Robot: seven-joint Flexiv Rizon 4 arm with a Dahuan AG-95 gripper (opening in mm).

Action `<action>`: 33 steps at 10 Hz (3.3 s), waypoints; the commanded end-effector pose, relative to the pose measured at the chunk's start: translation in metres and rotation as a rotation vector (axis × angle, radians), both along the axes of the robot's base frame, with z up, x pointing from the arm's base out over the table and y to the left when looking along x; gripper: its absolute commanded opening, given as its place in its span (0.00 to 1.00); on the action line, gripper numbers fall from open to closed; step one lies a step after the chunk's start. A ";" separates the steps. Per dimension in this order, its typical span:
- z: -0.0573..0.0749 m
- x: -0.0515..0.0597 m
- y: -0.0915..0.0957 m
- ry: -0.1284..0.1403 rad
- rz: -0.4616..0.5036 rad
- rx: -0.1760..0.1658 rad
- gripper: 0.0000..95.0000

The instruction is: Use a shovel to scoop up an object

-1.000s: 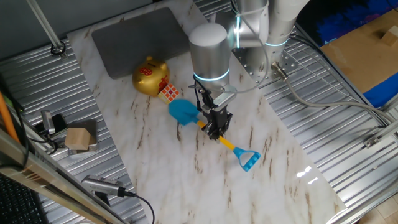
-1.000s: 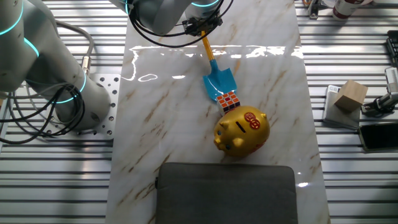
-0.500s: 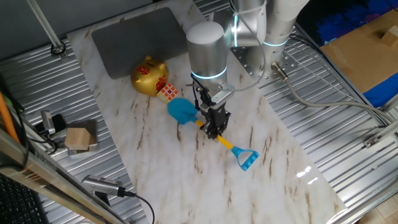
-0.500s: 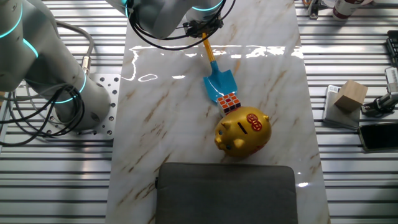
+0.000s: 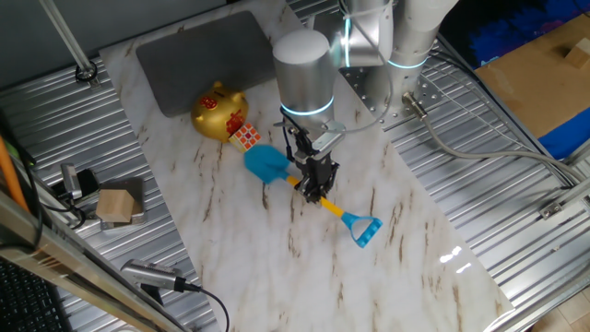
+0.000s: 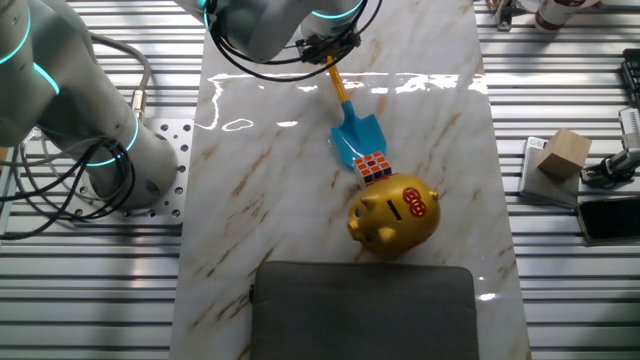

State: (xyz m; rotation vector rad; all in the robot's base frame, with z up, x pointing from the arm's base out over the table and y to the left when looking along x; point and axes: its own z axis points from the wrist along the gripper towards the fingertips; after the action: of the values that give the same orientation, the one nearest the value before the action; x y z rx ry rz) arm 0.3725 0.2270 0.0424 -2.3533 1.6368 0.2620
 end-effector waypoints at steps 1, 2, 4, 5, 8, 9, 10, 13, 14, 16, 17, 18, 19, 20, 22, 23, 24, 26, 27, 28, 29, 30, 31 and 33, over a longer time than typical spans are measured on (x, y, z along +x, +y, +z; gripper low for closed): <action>-0.003 0.001 -0.001 -0.006 0.003 -0.001 0.00; -0.004 0.000 -0.002 -0.007 0.007 -0.006 0.00; -0.005 0.000 -0.003 -0.008 0.010 -0.011 0.00; -0.005 0.000 -0.003 -0.009 0.012 -0.012 0.00; -0.008 0.000 -0.007 -0.013 0.019 -0.022 0.00; -0.008 0.000 -0.007 -0.013 0.019 -0.022 0.00; -0.007 -0.001 -0.009 -0.013 0.020 -0.022 0.00; -0.005 -0.001 -0.011 -0.015 0.022 -0.029 0.00; -0.005 -0.001 -0.012 -0.014 0.021 -0.028 0.00; -0.005 0.001 -0.014 -0.016 0.030 -0.031 0.00; -0.005 0.002 -0.015 -0.017 0.036 -0.033 0.00; -0.006 0.002 -0.016 -0.017 0.035 -0.033 0.00; -0.006 0.002 -0.016 -0.016 0.035 -0.033 0.00; -0.006 0.002 -0.016 -0.015 0.033 -0.033 0.00; -0.007 0.002 -0.016 -0.014 0.032 -0.036 0.00; -0.007 0.002 -0.016 -0.011 0.033 -0.047 0.00; -0.007 0.002 -0.016 -0.001 0.033 -0.059 0.00; -0.008 0.002 -0.016 0.046 0.026 -0.114 0.00; -0.008 0.002 -0.016 0.056 0.023 -0.118 0.00; -0.008 0.002 -0.016 0.070 0.013 -0.117 0.00; -0.008 0.002 -0.016 0.084 -0.004 -0.118 0.00; -0.008 0.003 -0.015 0.106 -0.027 -0.129 0.00; -0.009 0.003 -0.014 0.122 -0.037 -0.155 0.00; -0.010 0.004 -0.012 0.149 -0.065 -0.172 0.00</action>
State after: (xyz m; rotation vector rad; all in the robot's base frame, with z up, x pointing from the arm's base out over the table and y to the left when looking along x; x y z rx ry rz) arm 0.3756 0.2142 0.0359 -2.4553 1.8603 0.3086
